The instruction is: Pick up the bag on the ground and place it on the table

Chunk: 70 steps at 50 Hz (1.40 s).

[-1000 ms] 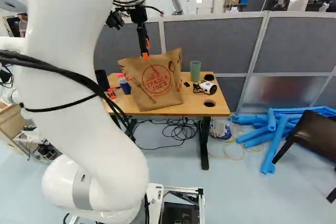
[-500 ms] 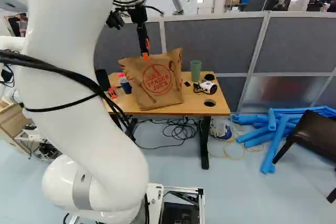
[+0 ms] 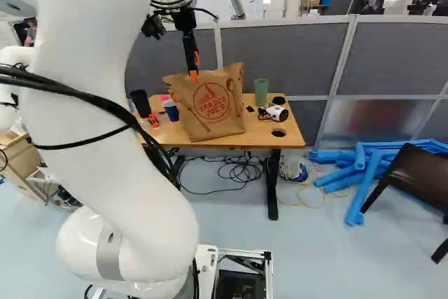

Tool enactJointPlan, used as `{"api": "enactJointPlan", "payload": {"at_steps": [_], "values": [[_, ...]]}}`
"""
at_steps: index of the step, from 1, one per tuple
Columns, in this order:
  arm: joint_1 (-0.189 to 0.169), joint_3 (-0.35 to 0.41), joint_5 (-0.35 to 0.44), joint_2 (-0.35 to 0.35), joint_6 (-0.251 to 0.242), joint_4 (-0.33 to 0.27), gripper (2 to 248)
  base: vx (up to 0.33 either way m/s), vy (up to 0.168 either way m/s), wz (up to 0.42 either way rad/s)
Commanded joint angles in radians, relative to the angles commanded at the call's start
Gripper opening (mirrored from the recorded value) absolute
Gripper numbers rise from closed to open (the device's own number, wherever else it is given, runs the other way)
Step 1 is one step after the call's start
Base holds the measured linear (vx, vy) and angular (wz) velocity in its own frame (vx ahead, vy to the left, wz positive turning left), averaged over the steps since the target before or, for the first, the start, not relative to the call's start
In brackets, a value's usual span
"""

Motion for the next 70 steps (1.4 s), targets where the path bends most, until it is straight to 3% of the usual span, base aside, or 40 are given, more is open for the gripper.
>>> {"api": "enactJointPlan", "payload": {"at_steps": [37, 70], "values": [[-0.001, 0.016, 0.022, 0.005, 0.019, 0.000, 247, -0.029, -0.001, 0.004], [-0.005, 0.111, 0.156, 0.036, 0.136, 0.000, 247, 0.000, 0.000, 0.000]]}}
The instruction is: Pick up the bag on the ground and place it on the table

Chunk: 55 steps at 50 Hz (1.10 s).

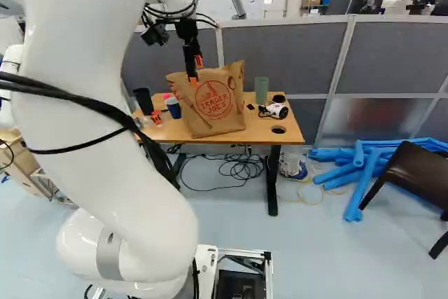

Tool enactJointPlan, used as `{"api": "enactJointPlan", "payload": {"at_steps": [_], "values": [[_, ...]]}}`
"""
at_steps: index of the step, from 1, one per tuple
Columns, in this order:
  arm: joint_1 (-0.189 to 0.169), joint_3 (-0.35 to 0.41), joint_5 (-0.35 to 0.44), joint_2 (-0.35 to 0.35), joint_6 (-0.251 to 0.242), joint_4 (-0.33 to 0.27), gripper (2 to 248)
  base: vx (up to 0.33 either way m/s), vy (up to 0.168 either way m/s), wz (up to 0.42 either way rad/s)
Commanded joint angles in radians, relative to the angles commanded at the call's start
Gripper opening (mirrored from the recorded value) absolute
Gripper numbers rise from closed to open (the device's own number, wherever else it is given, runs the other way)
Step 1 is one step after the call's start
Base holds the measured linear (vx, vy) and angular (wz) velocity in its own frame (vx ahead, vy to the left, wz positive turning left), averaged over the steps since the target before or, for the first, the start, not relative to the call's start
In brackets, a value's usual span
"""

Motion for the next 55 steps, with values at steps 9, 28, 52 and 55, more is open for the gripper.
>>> {"api": "enactJointPlan", "payload": {"at_steps": [9, 28, 52, 55], "values": [[-0.002, 0.041, 0.058, 0.013, 0.050, 0.000, 247, 0.000, 0.000, 0.000], [-0.007, 0.150, 0.211, 0.048, 0.184, 0.000, 247, 0.000, 0.000, 0.000], [-0.016, 0.327, 0.460, 0.106, 0.402, 0.000, 247, 0.000, 0.000, 0.000], [-0.017, 0.353, 0.496, 0.114, 0.433, 0.000, 247, 0.000, 0.000, 0.000]]}}
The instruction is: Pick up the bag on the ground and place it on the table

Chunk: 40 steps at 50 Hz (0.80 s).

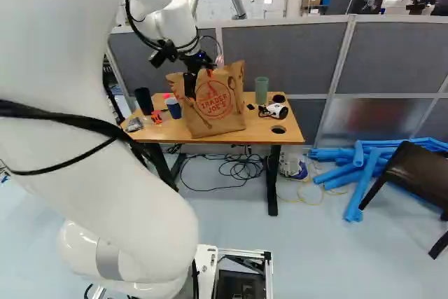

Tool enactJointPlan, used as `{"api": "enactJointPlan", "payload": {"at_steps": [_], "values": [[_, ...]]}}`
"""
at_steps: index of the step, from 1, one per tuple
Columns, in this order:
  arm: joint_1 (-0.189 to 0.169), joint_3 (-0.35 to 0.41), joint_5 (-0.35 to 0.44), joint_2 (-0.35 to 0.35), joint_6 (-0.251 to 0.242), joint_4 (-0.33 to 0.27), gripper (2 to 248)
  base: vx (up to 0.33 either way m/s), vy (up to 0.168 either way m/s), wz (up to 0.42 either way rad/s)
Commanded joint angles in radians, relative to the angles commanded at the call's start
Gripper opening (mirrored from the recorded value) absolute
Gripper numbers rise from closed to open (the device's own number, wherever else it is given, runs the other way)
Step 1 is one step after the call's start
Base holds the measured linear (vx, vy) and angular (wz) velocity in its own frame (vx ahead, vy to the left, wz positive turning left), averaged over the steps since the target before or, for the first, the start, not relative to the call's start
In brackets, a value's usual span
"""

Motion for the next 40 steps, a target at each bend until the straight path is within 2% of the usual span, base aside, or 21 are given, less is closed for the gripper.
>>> {"api": "enactJointPlan", "payload": {"at_steps": [40], "values": [[-0.019, 0.386, 0.542, 0.124, 0.474, 0.000, 247, 0.000, 0.000, 0.000]]}}
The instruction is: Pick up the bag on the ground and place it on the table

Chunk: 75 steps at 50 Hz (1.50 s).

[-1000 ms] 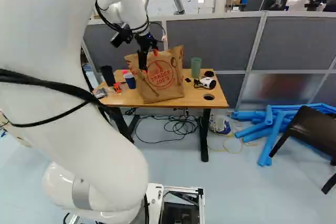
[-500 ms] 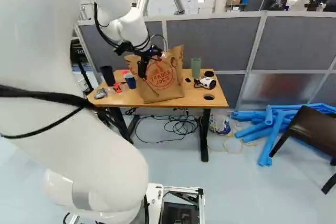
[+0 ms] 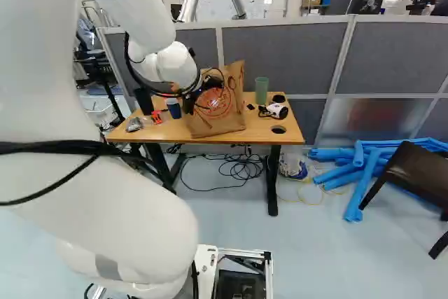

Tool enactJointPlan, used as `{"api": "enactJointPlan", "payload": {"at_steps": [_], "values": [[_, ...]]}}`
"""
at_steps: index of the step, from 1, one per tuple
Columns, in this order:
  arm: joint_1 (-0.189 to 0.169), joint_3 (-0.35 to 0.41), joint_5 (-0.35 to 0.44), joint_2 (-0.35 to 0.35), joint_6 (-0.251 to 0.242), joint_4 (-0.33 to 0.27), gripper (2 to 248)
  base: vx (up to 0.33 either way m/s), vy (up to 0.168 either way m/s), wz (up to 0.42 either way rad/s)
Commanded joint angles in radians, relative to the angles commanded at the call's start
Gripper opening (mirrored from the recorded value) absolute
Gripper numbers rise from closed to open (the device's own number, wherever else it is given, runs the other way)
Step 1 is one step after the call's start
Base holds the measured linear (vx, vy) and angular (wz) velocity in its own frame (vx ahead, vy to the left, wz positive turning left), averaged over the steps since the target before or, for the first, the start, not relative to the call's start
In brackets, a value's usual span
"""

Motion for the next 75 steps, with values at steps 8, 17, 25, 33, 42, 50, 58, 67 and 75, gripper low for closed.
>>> {"api": "enactJointPlan", "payload": {"at_steps": [8, 17, 25, 33, 42, 50, 58, 67, 75], "values": [[-0.004, 0.072, 0.102, 0.023, 0.089, 0.000, 247, 0.000, 0.000, 0.000], [-0.007, 0.148, 0.208, 0.048, 0.182, 0.000, 247, 0.000, 0.000, 0.000], [-0.010, 0.210, 0.295, 0.068, 0.257, 0.000, 247, 0.000, 0.000, 0.000], [-0.013, 0.266, 0.374, 0.086, 0.327, 0.000, 247, 0.000, 0.000, 0.000], [-0.016, 0.325, 0.457, 0.105, 0.399, 0.000, 247, 0.000, 0.000, 0.000], [-0.018, 0.371, 0.521, 0.120, 0.455, 0.000, 247, 0.000, 0.000, 0.000], [-0.020, 0.411, 0.578, 0.133, 0.505, 0.000, 247, 0.000, 0.000, 0.000], [-0.022, 0.451, 0.633, 0.145, 0.553, 0.000, 247, 0.000, 0.000, 0.000], [-0.024, 0.481, 0.675, 0.155, 0.590, 0.000, 247, 0.000, 0.000, 0.000]]}}
